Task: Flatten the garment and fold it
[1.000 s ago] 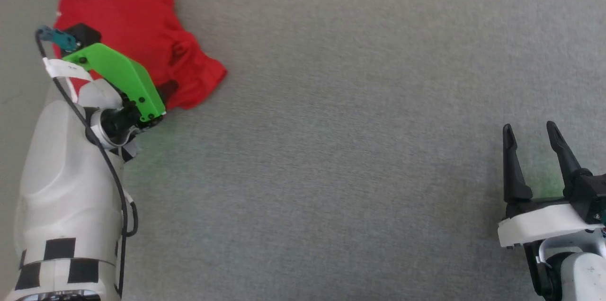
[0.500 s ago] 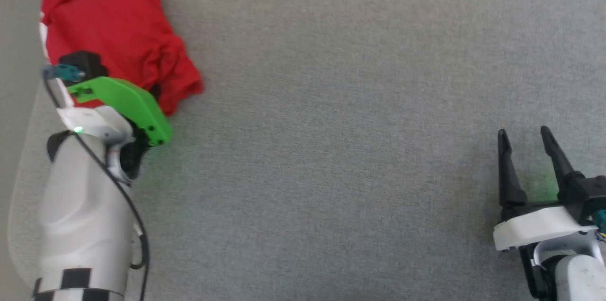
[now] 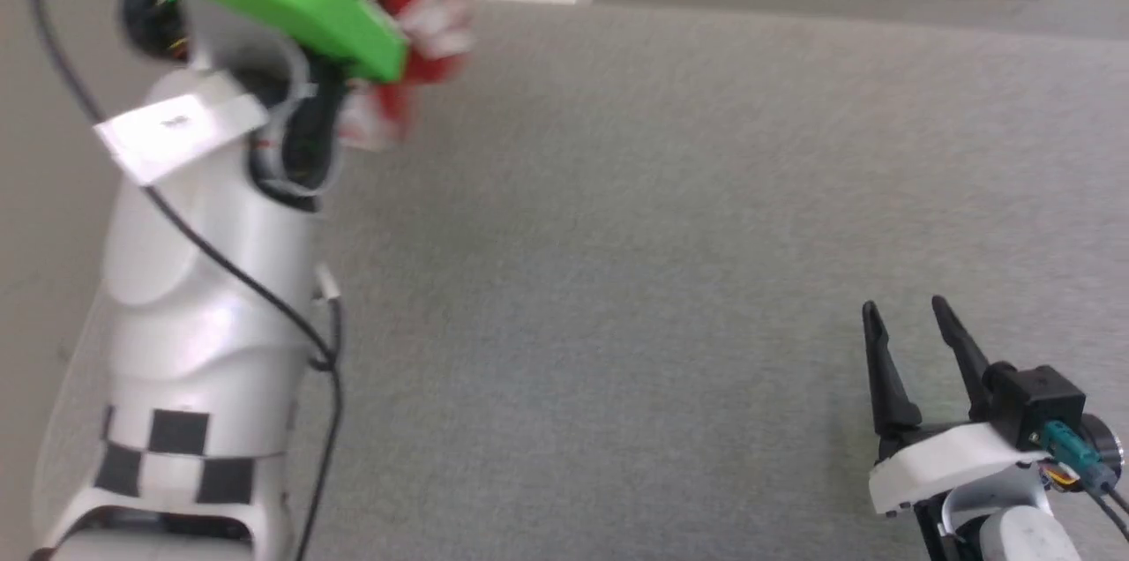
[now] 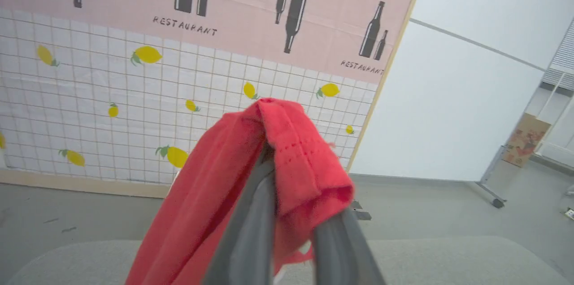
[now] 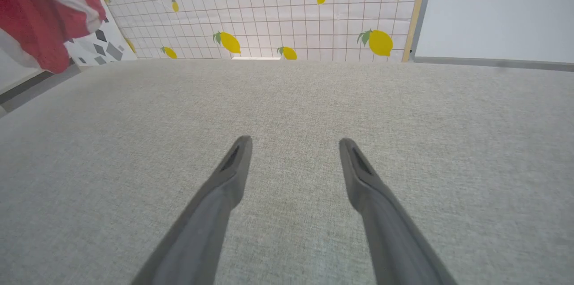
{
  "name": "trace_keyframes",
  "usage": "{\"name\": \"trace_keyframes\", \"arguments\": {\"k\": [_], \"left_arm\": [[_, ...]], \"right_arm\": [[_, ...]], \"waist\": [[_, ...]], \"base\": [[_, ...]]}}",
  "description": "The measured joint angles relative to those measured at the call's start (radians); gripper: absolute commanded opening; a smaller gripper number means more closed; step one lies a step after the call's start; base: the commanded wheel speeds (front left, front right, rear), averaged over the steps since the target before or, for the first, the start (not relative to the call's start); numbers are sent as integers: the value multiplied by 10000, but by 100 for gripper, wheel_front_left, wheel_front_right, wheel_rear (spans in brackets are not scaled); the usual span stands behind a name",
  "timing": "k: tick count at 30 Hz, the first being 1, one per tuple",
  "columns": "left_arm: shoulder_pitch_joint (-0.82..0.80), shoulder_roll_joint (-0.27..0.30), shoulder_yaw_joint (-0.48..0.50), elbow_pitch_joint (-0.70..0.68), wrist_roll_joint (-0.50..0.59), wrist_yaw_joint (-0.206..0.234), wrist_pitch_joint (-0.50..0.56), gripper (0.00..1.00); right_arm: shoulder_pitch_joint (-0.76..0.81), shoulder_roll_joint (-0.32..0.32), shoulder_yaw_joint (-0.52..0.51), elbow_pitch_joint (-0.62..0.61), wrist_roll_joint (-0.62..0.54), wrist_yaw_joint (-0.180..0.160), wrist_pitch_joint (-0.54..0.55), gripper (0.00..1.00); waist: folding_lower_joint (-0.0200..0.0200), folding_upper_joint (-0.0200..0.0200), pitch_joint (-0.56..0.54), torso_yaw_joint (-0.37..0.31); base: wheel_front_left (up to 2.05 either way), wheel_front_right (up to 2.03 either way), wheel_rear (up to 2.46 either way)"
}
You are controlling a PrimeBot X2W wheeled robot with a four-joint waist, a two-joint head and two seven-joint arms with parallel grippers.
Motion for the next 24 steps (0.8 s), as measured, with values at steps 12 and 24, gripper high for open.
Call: {"name": "trace_keyframes", "arguments": {"k": [12,24], "left_arm": [[2431,-552,-3285,-339,-1484,-4,1946,0],[5073,134,-6732,1001,-3415,-35,6138,0]], "right_arm": [[101,-4,-151,757,161,2,-251,100],[204,-10,-422,1187,199,2,-351,100]], "waist": [[0,0,-889,-1545],[0,0,-1511,-2186]], "base": [[0,0,0],[0,0,0]]}}
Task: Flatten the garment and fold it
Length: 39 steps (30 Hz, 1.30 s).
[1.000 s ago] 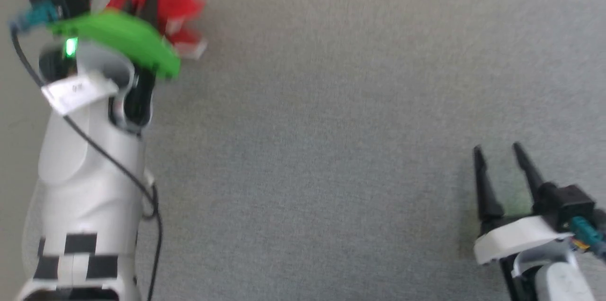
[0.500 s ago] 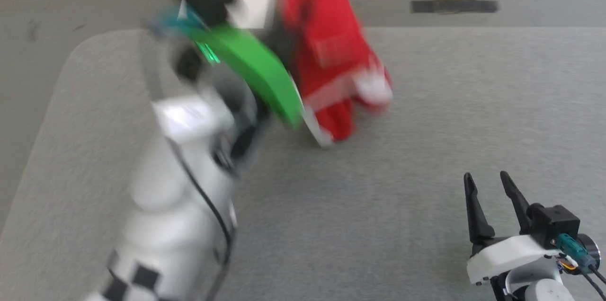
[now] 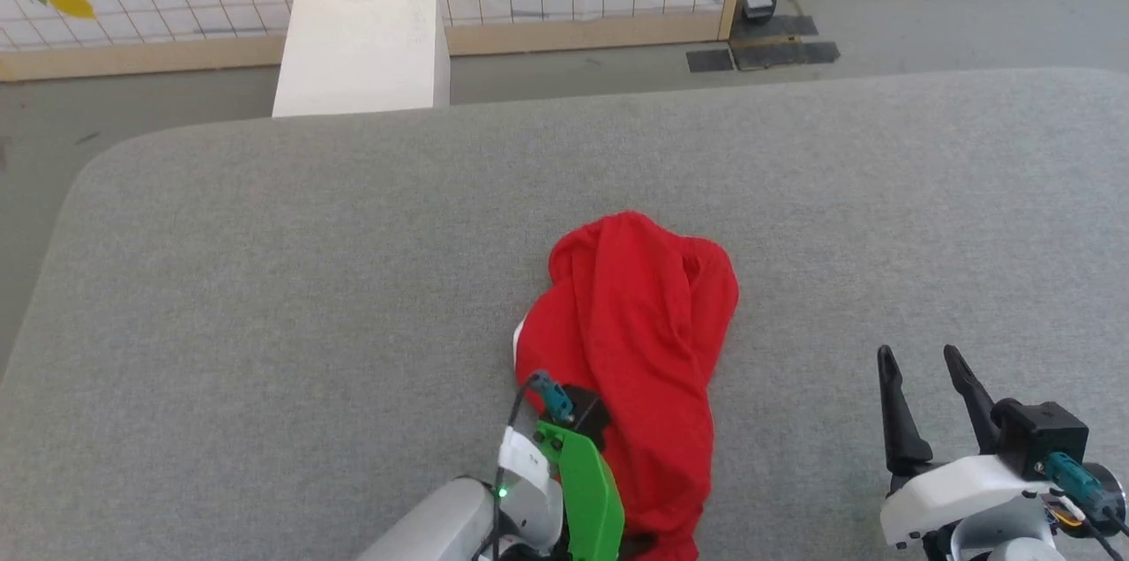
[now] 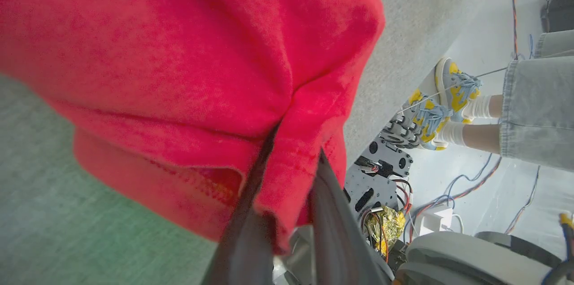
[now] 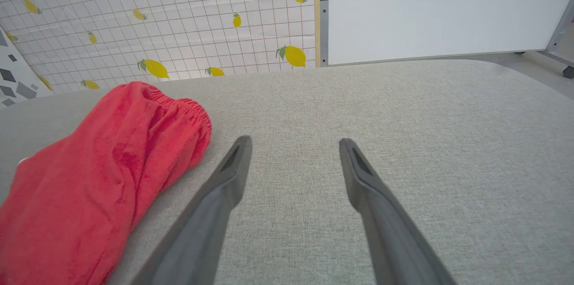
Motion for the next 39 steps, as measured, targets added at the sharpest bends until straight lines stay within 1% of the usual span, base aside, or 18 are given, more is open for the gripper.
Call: {"name": "trace_keyframes", "arguments": {"k": [1,2,3,5,6,7,10,12,13,14,18,20,23,24,26,31,36,39], "left_arm": [[68,-15,115,-151,-232,0,-90,1],[122,-56,278,-268,-470,0,-171,28],[163,-81,483,-453,-736,0,-328,100],[196,-113,1053,-918,-1091,0,-882,100],[190,-132,2038,-1758,-1570,0,-1979,100],[179,-77,2293,-1988,-1584,0,-2341,100],[130,242,3227,-2531,-1108,2,-4082,100],[88,660,3871,-2566,-314,163,-5484,100],[98,867,4109,-2548,249,403,-6232,100],[111,970,4293,-2518,541,583,-6702,100],[480,1338,4815,-2334,1975,1755,-8654,100],[866,1446,4842,-2280,2581,2186,-9054,100],[1460,1436,4903,-2341,3118,2556,-9306,100],[1804,1436,4961,-2424,3306,2706,-9346,100],[2152,1409,4997,-2474,3580,2840,-9375,100],[2673,1133,5204,-2777,3797,2963,-9398,100],[2829,746,5327,-3035,4054,2913,-9419,100],[2828,635,5430,-3127,4280,2807,-9421,100]], "right_arm": [[11,0,-4,21,4,0,-6,100],[35,-2,2,44,25,-2,-44,100],[68,-2,27,73,75,0,-71,100],[149,-2,59,132,90,0,-75,100],[165,6,81,199,119,0,-77,100],[165,6,94,219,138,-2,-77,100],[165,2,190,244,153,0,-82,100],[164,2,280,245,151,-2,-67,100],[164,6,316,244,153,0,-56,100],[164,6,332,236,153,0,-50,100],[156,6,454,184,176,-2,148,100],[128,2,539,153,280,0,366,100],[-67,0,805,163,324,0,1016,100],[-389,6,991,188,343,0,1463,100],[-868,2,1154,282,420,0,2061,100],[-2014,2,1325,849,422,0,3611,100],[-3197,-4,1593,1894,240,0,5453,100],[-3773,12,1687,2439,128,0,6249,100]], "waist": [[0,0,-34,17],[0,0,-58,43],[0,0,-91,79],[0,0,-154,176],[0,0,-262,313],[0,0,-305,344],[0,0,-476,434],[0,0,-593,486],[0,0,-651,505],[0,0,-695,519],[0,0,-814,508],[0,0,-783,471],[0,0,-700,412],[0,0,-621,357],[0,0,-522,307],[0,0,-265,306],[0,0,-55,560],[0,0,110,760]], "base": [[0,0,0],[0,0,0],[0,0,0],[0,0,0],[0,0,0],[0,0,0],[0,0,0],[0,0,0],[0,0,0],[0,0,0],[0,0,0],[0,0,0],[0,0,0],[0,0,0],[0,0,0],[0,0,0],[0,0,0],[0,0,0]]}}
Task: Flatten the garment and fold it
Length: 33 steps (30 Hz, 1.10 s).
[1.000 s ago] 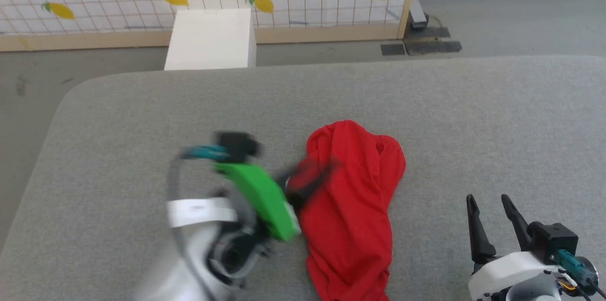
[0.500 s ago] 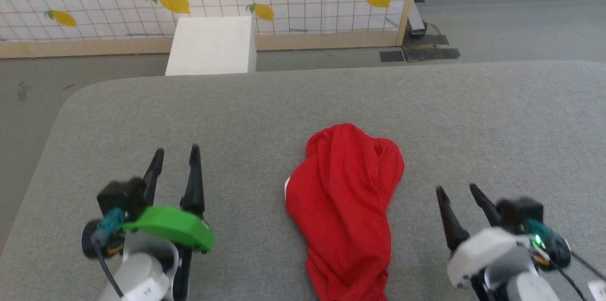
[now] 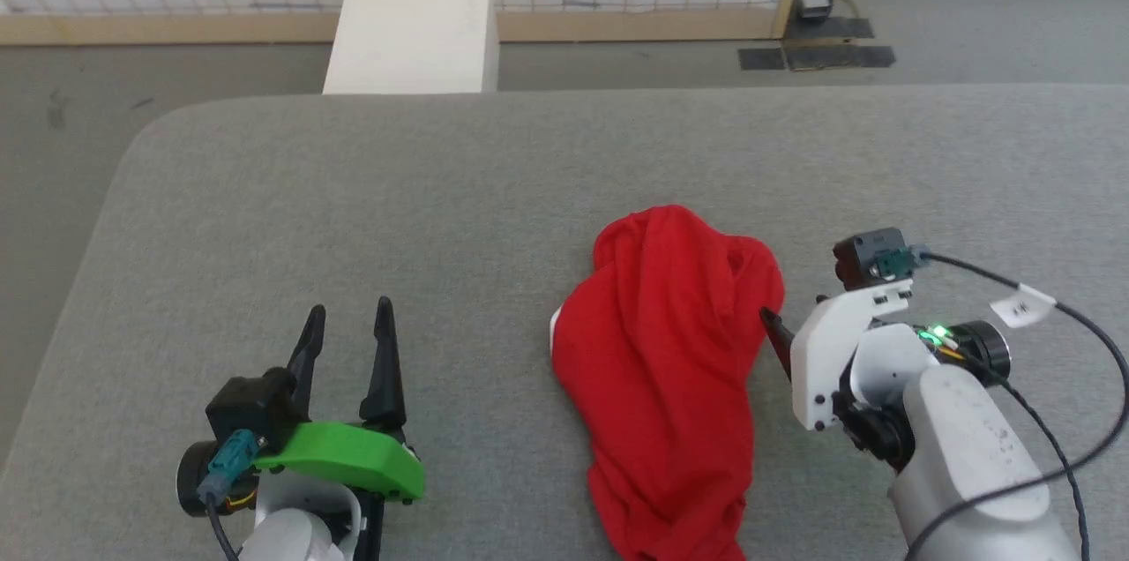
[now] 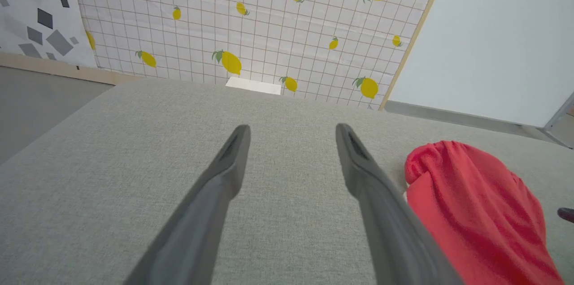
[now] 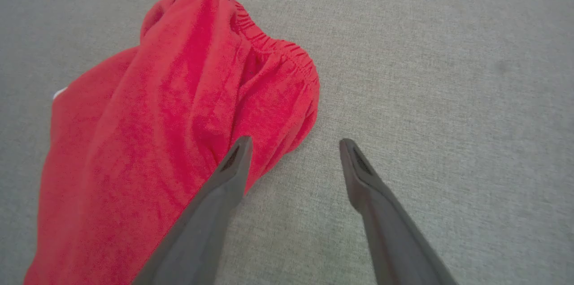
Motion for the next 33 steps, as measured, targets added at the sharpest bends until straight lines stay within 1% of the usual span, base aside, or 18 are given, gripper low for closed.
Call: {"name": "trace_keyframes", "arguments": {"k": [4,11,12,13,14,18,20,22,24,26,28,30,33], "left_arm": [[-11,-196,13,8,128,-178,0,100],[-49,-422,119,146,234,-397,0,100],[-49,-453,138,171,255,-405,0,100],[-49,-493,174,190,299,-431,0,100],[-48,-523,213,211,332,-472,0,100],[-45,-585,366,291,495,-523,0,100],[-44,-610,397,322,504,-616,0,100],[-45,-656,395,357,543,-704,0,100],[-44,-690,410,382,602,-736,0,100],[-43,-709,420,420,600,-754,0,100],[-44,-738,430,451,600,-828,0,100],[-44,-767,431,489,600,-838,0,100],[-46,-786,420,591,598,-909,0,100]], "right_arm": [[-587,-8,-201,771,-449,-2,472,100],[-846,-4,-46,1720,-424,-2,366,100],[-868,-4,-25,1787,-364,-2,343,85],[-907,-10,-10,1810,-303,0,167,33],[-959,-10,-12,1845,-284,-2,-13,0],[-1023,31,-167,1850,-153,0,-629,0],[-1022,35,-462,1634,-29,0,-1012,0],[-989,12,-894,1206,121,0,-1298,0],[-876,-54,-1498,493,140,0,-1590,0],[-550,-201,-2109,-184,107,0,-1659,0],[100,-351,-2790,-840,65,0,-1463,0],[861,-366,-3231,-1279,-19,-4,-1024,0],[2073,-234,-3475,-1770,61,-2,-136,0]], "waist": [[0,0,244,340],[0,0,632,949],[0,0,675,1003],[1,0,725,1055],[0,0,763,1097],[1,0,795,1091],[0,0,751,1010],[0,0,671,942],[0,0,596,842],[0,0,542,729],[0,0,492,600],[0,0,468,486],[0,0,467,301]], "base": [[0,0,0],[0,0,0],[0,0,0],[0,0,0],[0,0,0],[0,0,0],[0,0,0],[0,0,0],[0,0,0],[0,0,0],[0,0,0],[0,0,0],[0,0,0]]}}
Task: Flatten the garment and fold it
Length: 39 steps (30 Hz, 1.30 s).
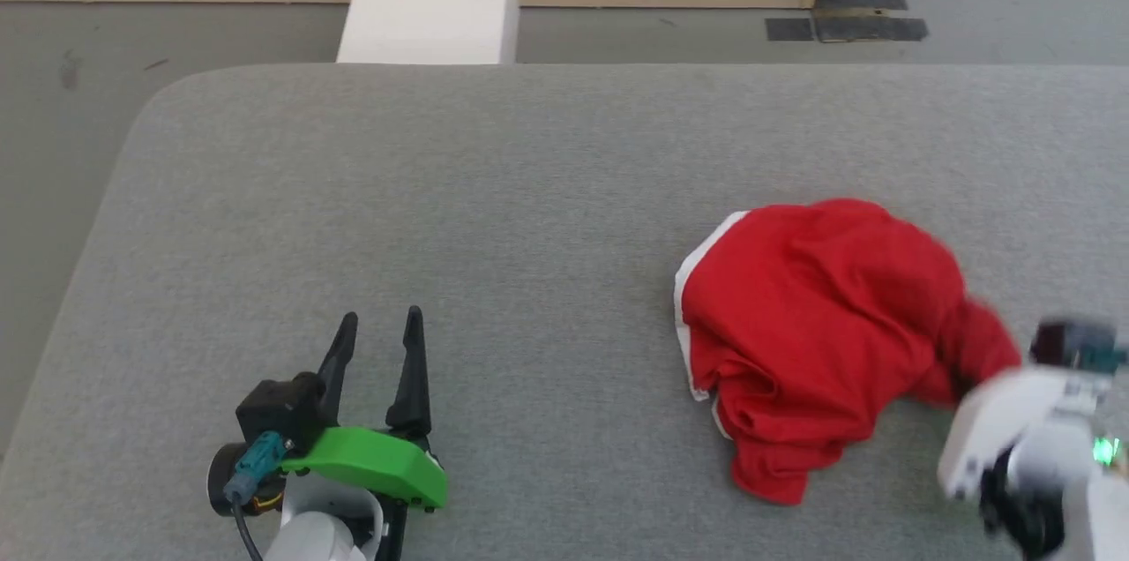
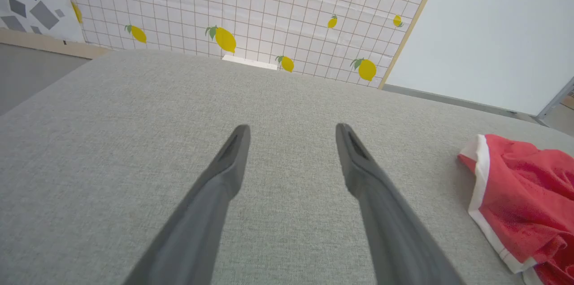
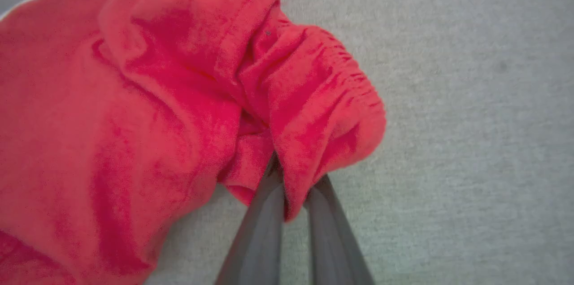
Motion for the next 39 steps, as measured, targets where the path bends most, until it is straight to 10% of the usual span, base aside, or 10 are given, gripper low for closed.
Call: {"name": "trace_keyframes", "arguments": {"k": [3,5,16,23,34,38,39], "left_arm": [[-11,-2,-40,142,-4,-19,2,100],[-35,-6,-52,221,-8,-46,4,100],[-2054,-349,-1047,1231,-111,-573,1603,100],[-3288,-748,-2382,2725,-941,44,7056,100],[-3447,-782,-2966,2476,-1170,355,7555,100],[-3568,-782,-3252,2623,-1204,291,7315,0],[-3577,-782,-3304,2677,-1233,245,7283,0]], "right_arm": [[800,176,-13,-422,433,0,548,0],[970,224,-29,-813,836,-2,428,100],[1022,221,-901,-1582,1227,-2,-2251,100],[1002,224,-541,-984,1369,0,-2502,100],[867,226,-370,-188,1645,-2,-2997,100],[747,224,-372,-73,1645,-2,-3081,100],[734,224,-364,-44,1645,-2,-3101,100]], "waist": [[0,0,31,-210],[0,0,44,-365],[0,0,35,-1232],[0,0,249,-2024],[0,0,875,-2728],[0,0,1011,-2735],[0,0,1014,-2712]], "base": [[0,0,0],[0,0,0],[0,0,0],[0,0,0],[0,0,0],[0,0,0],[0,0,0]]}}
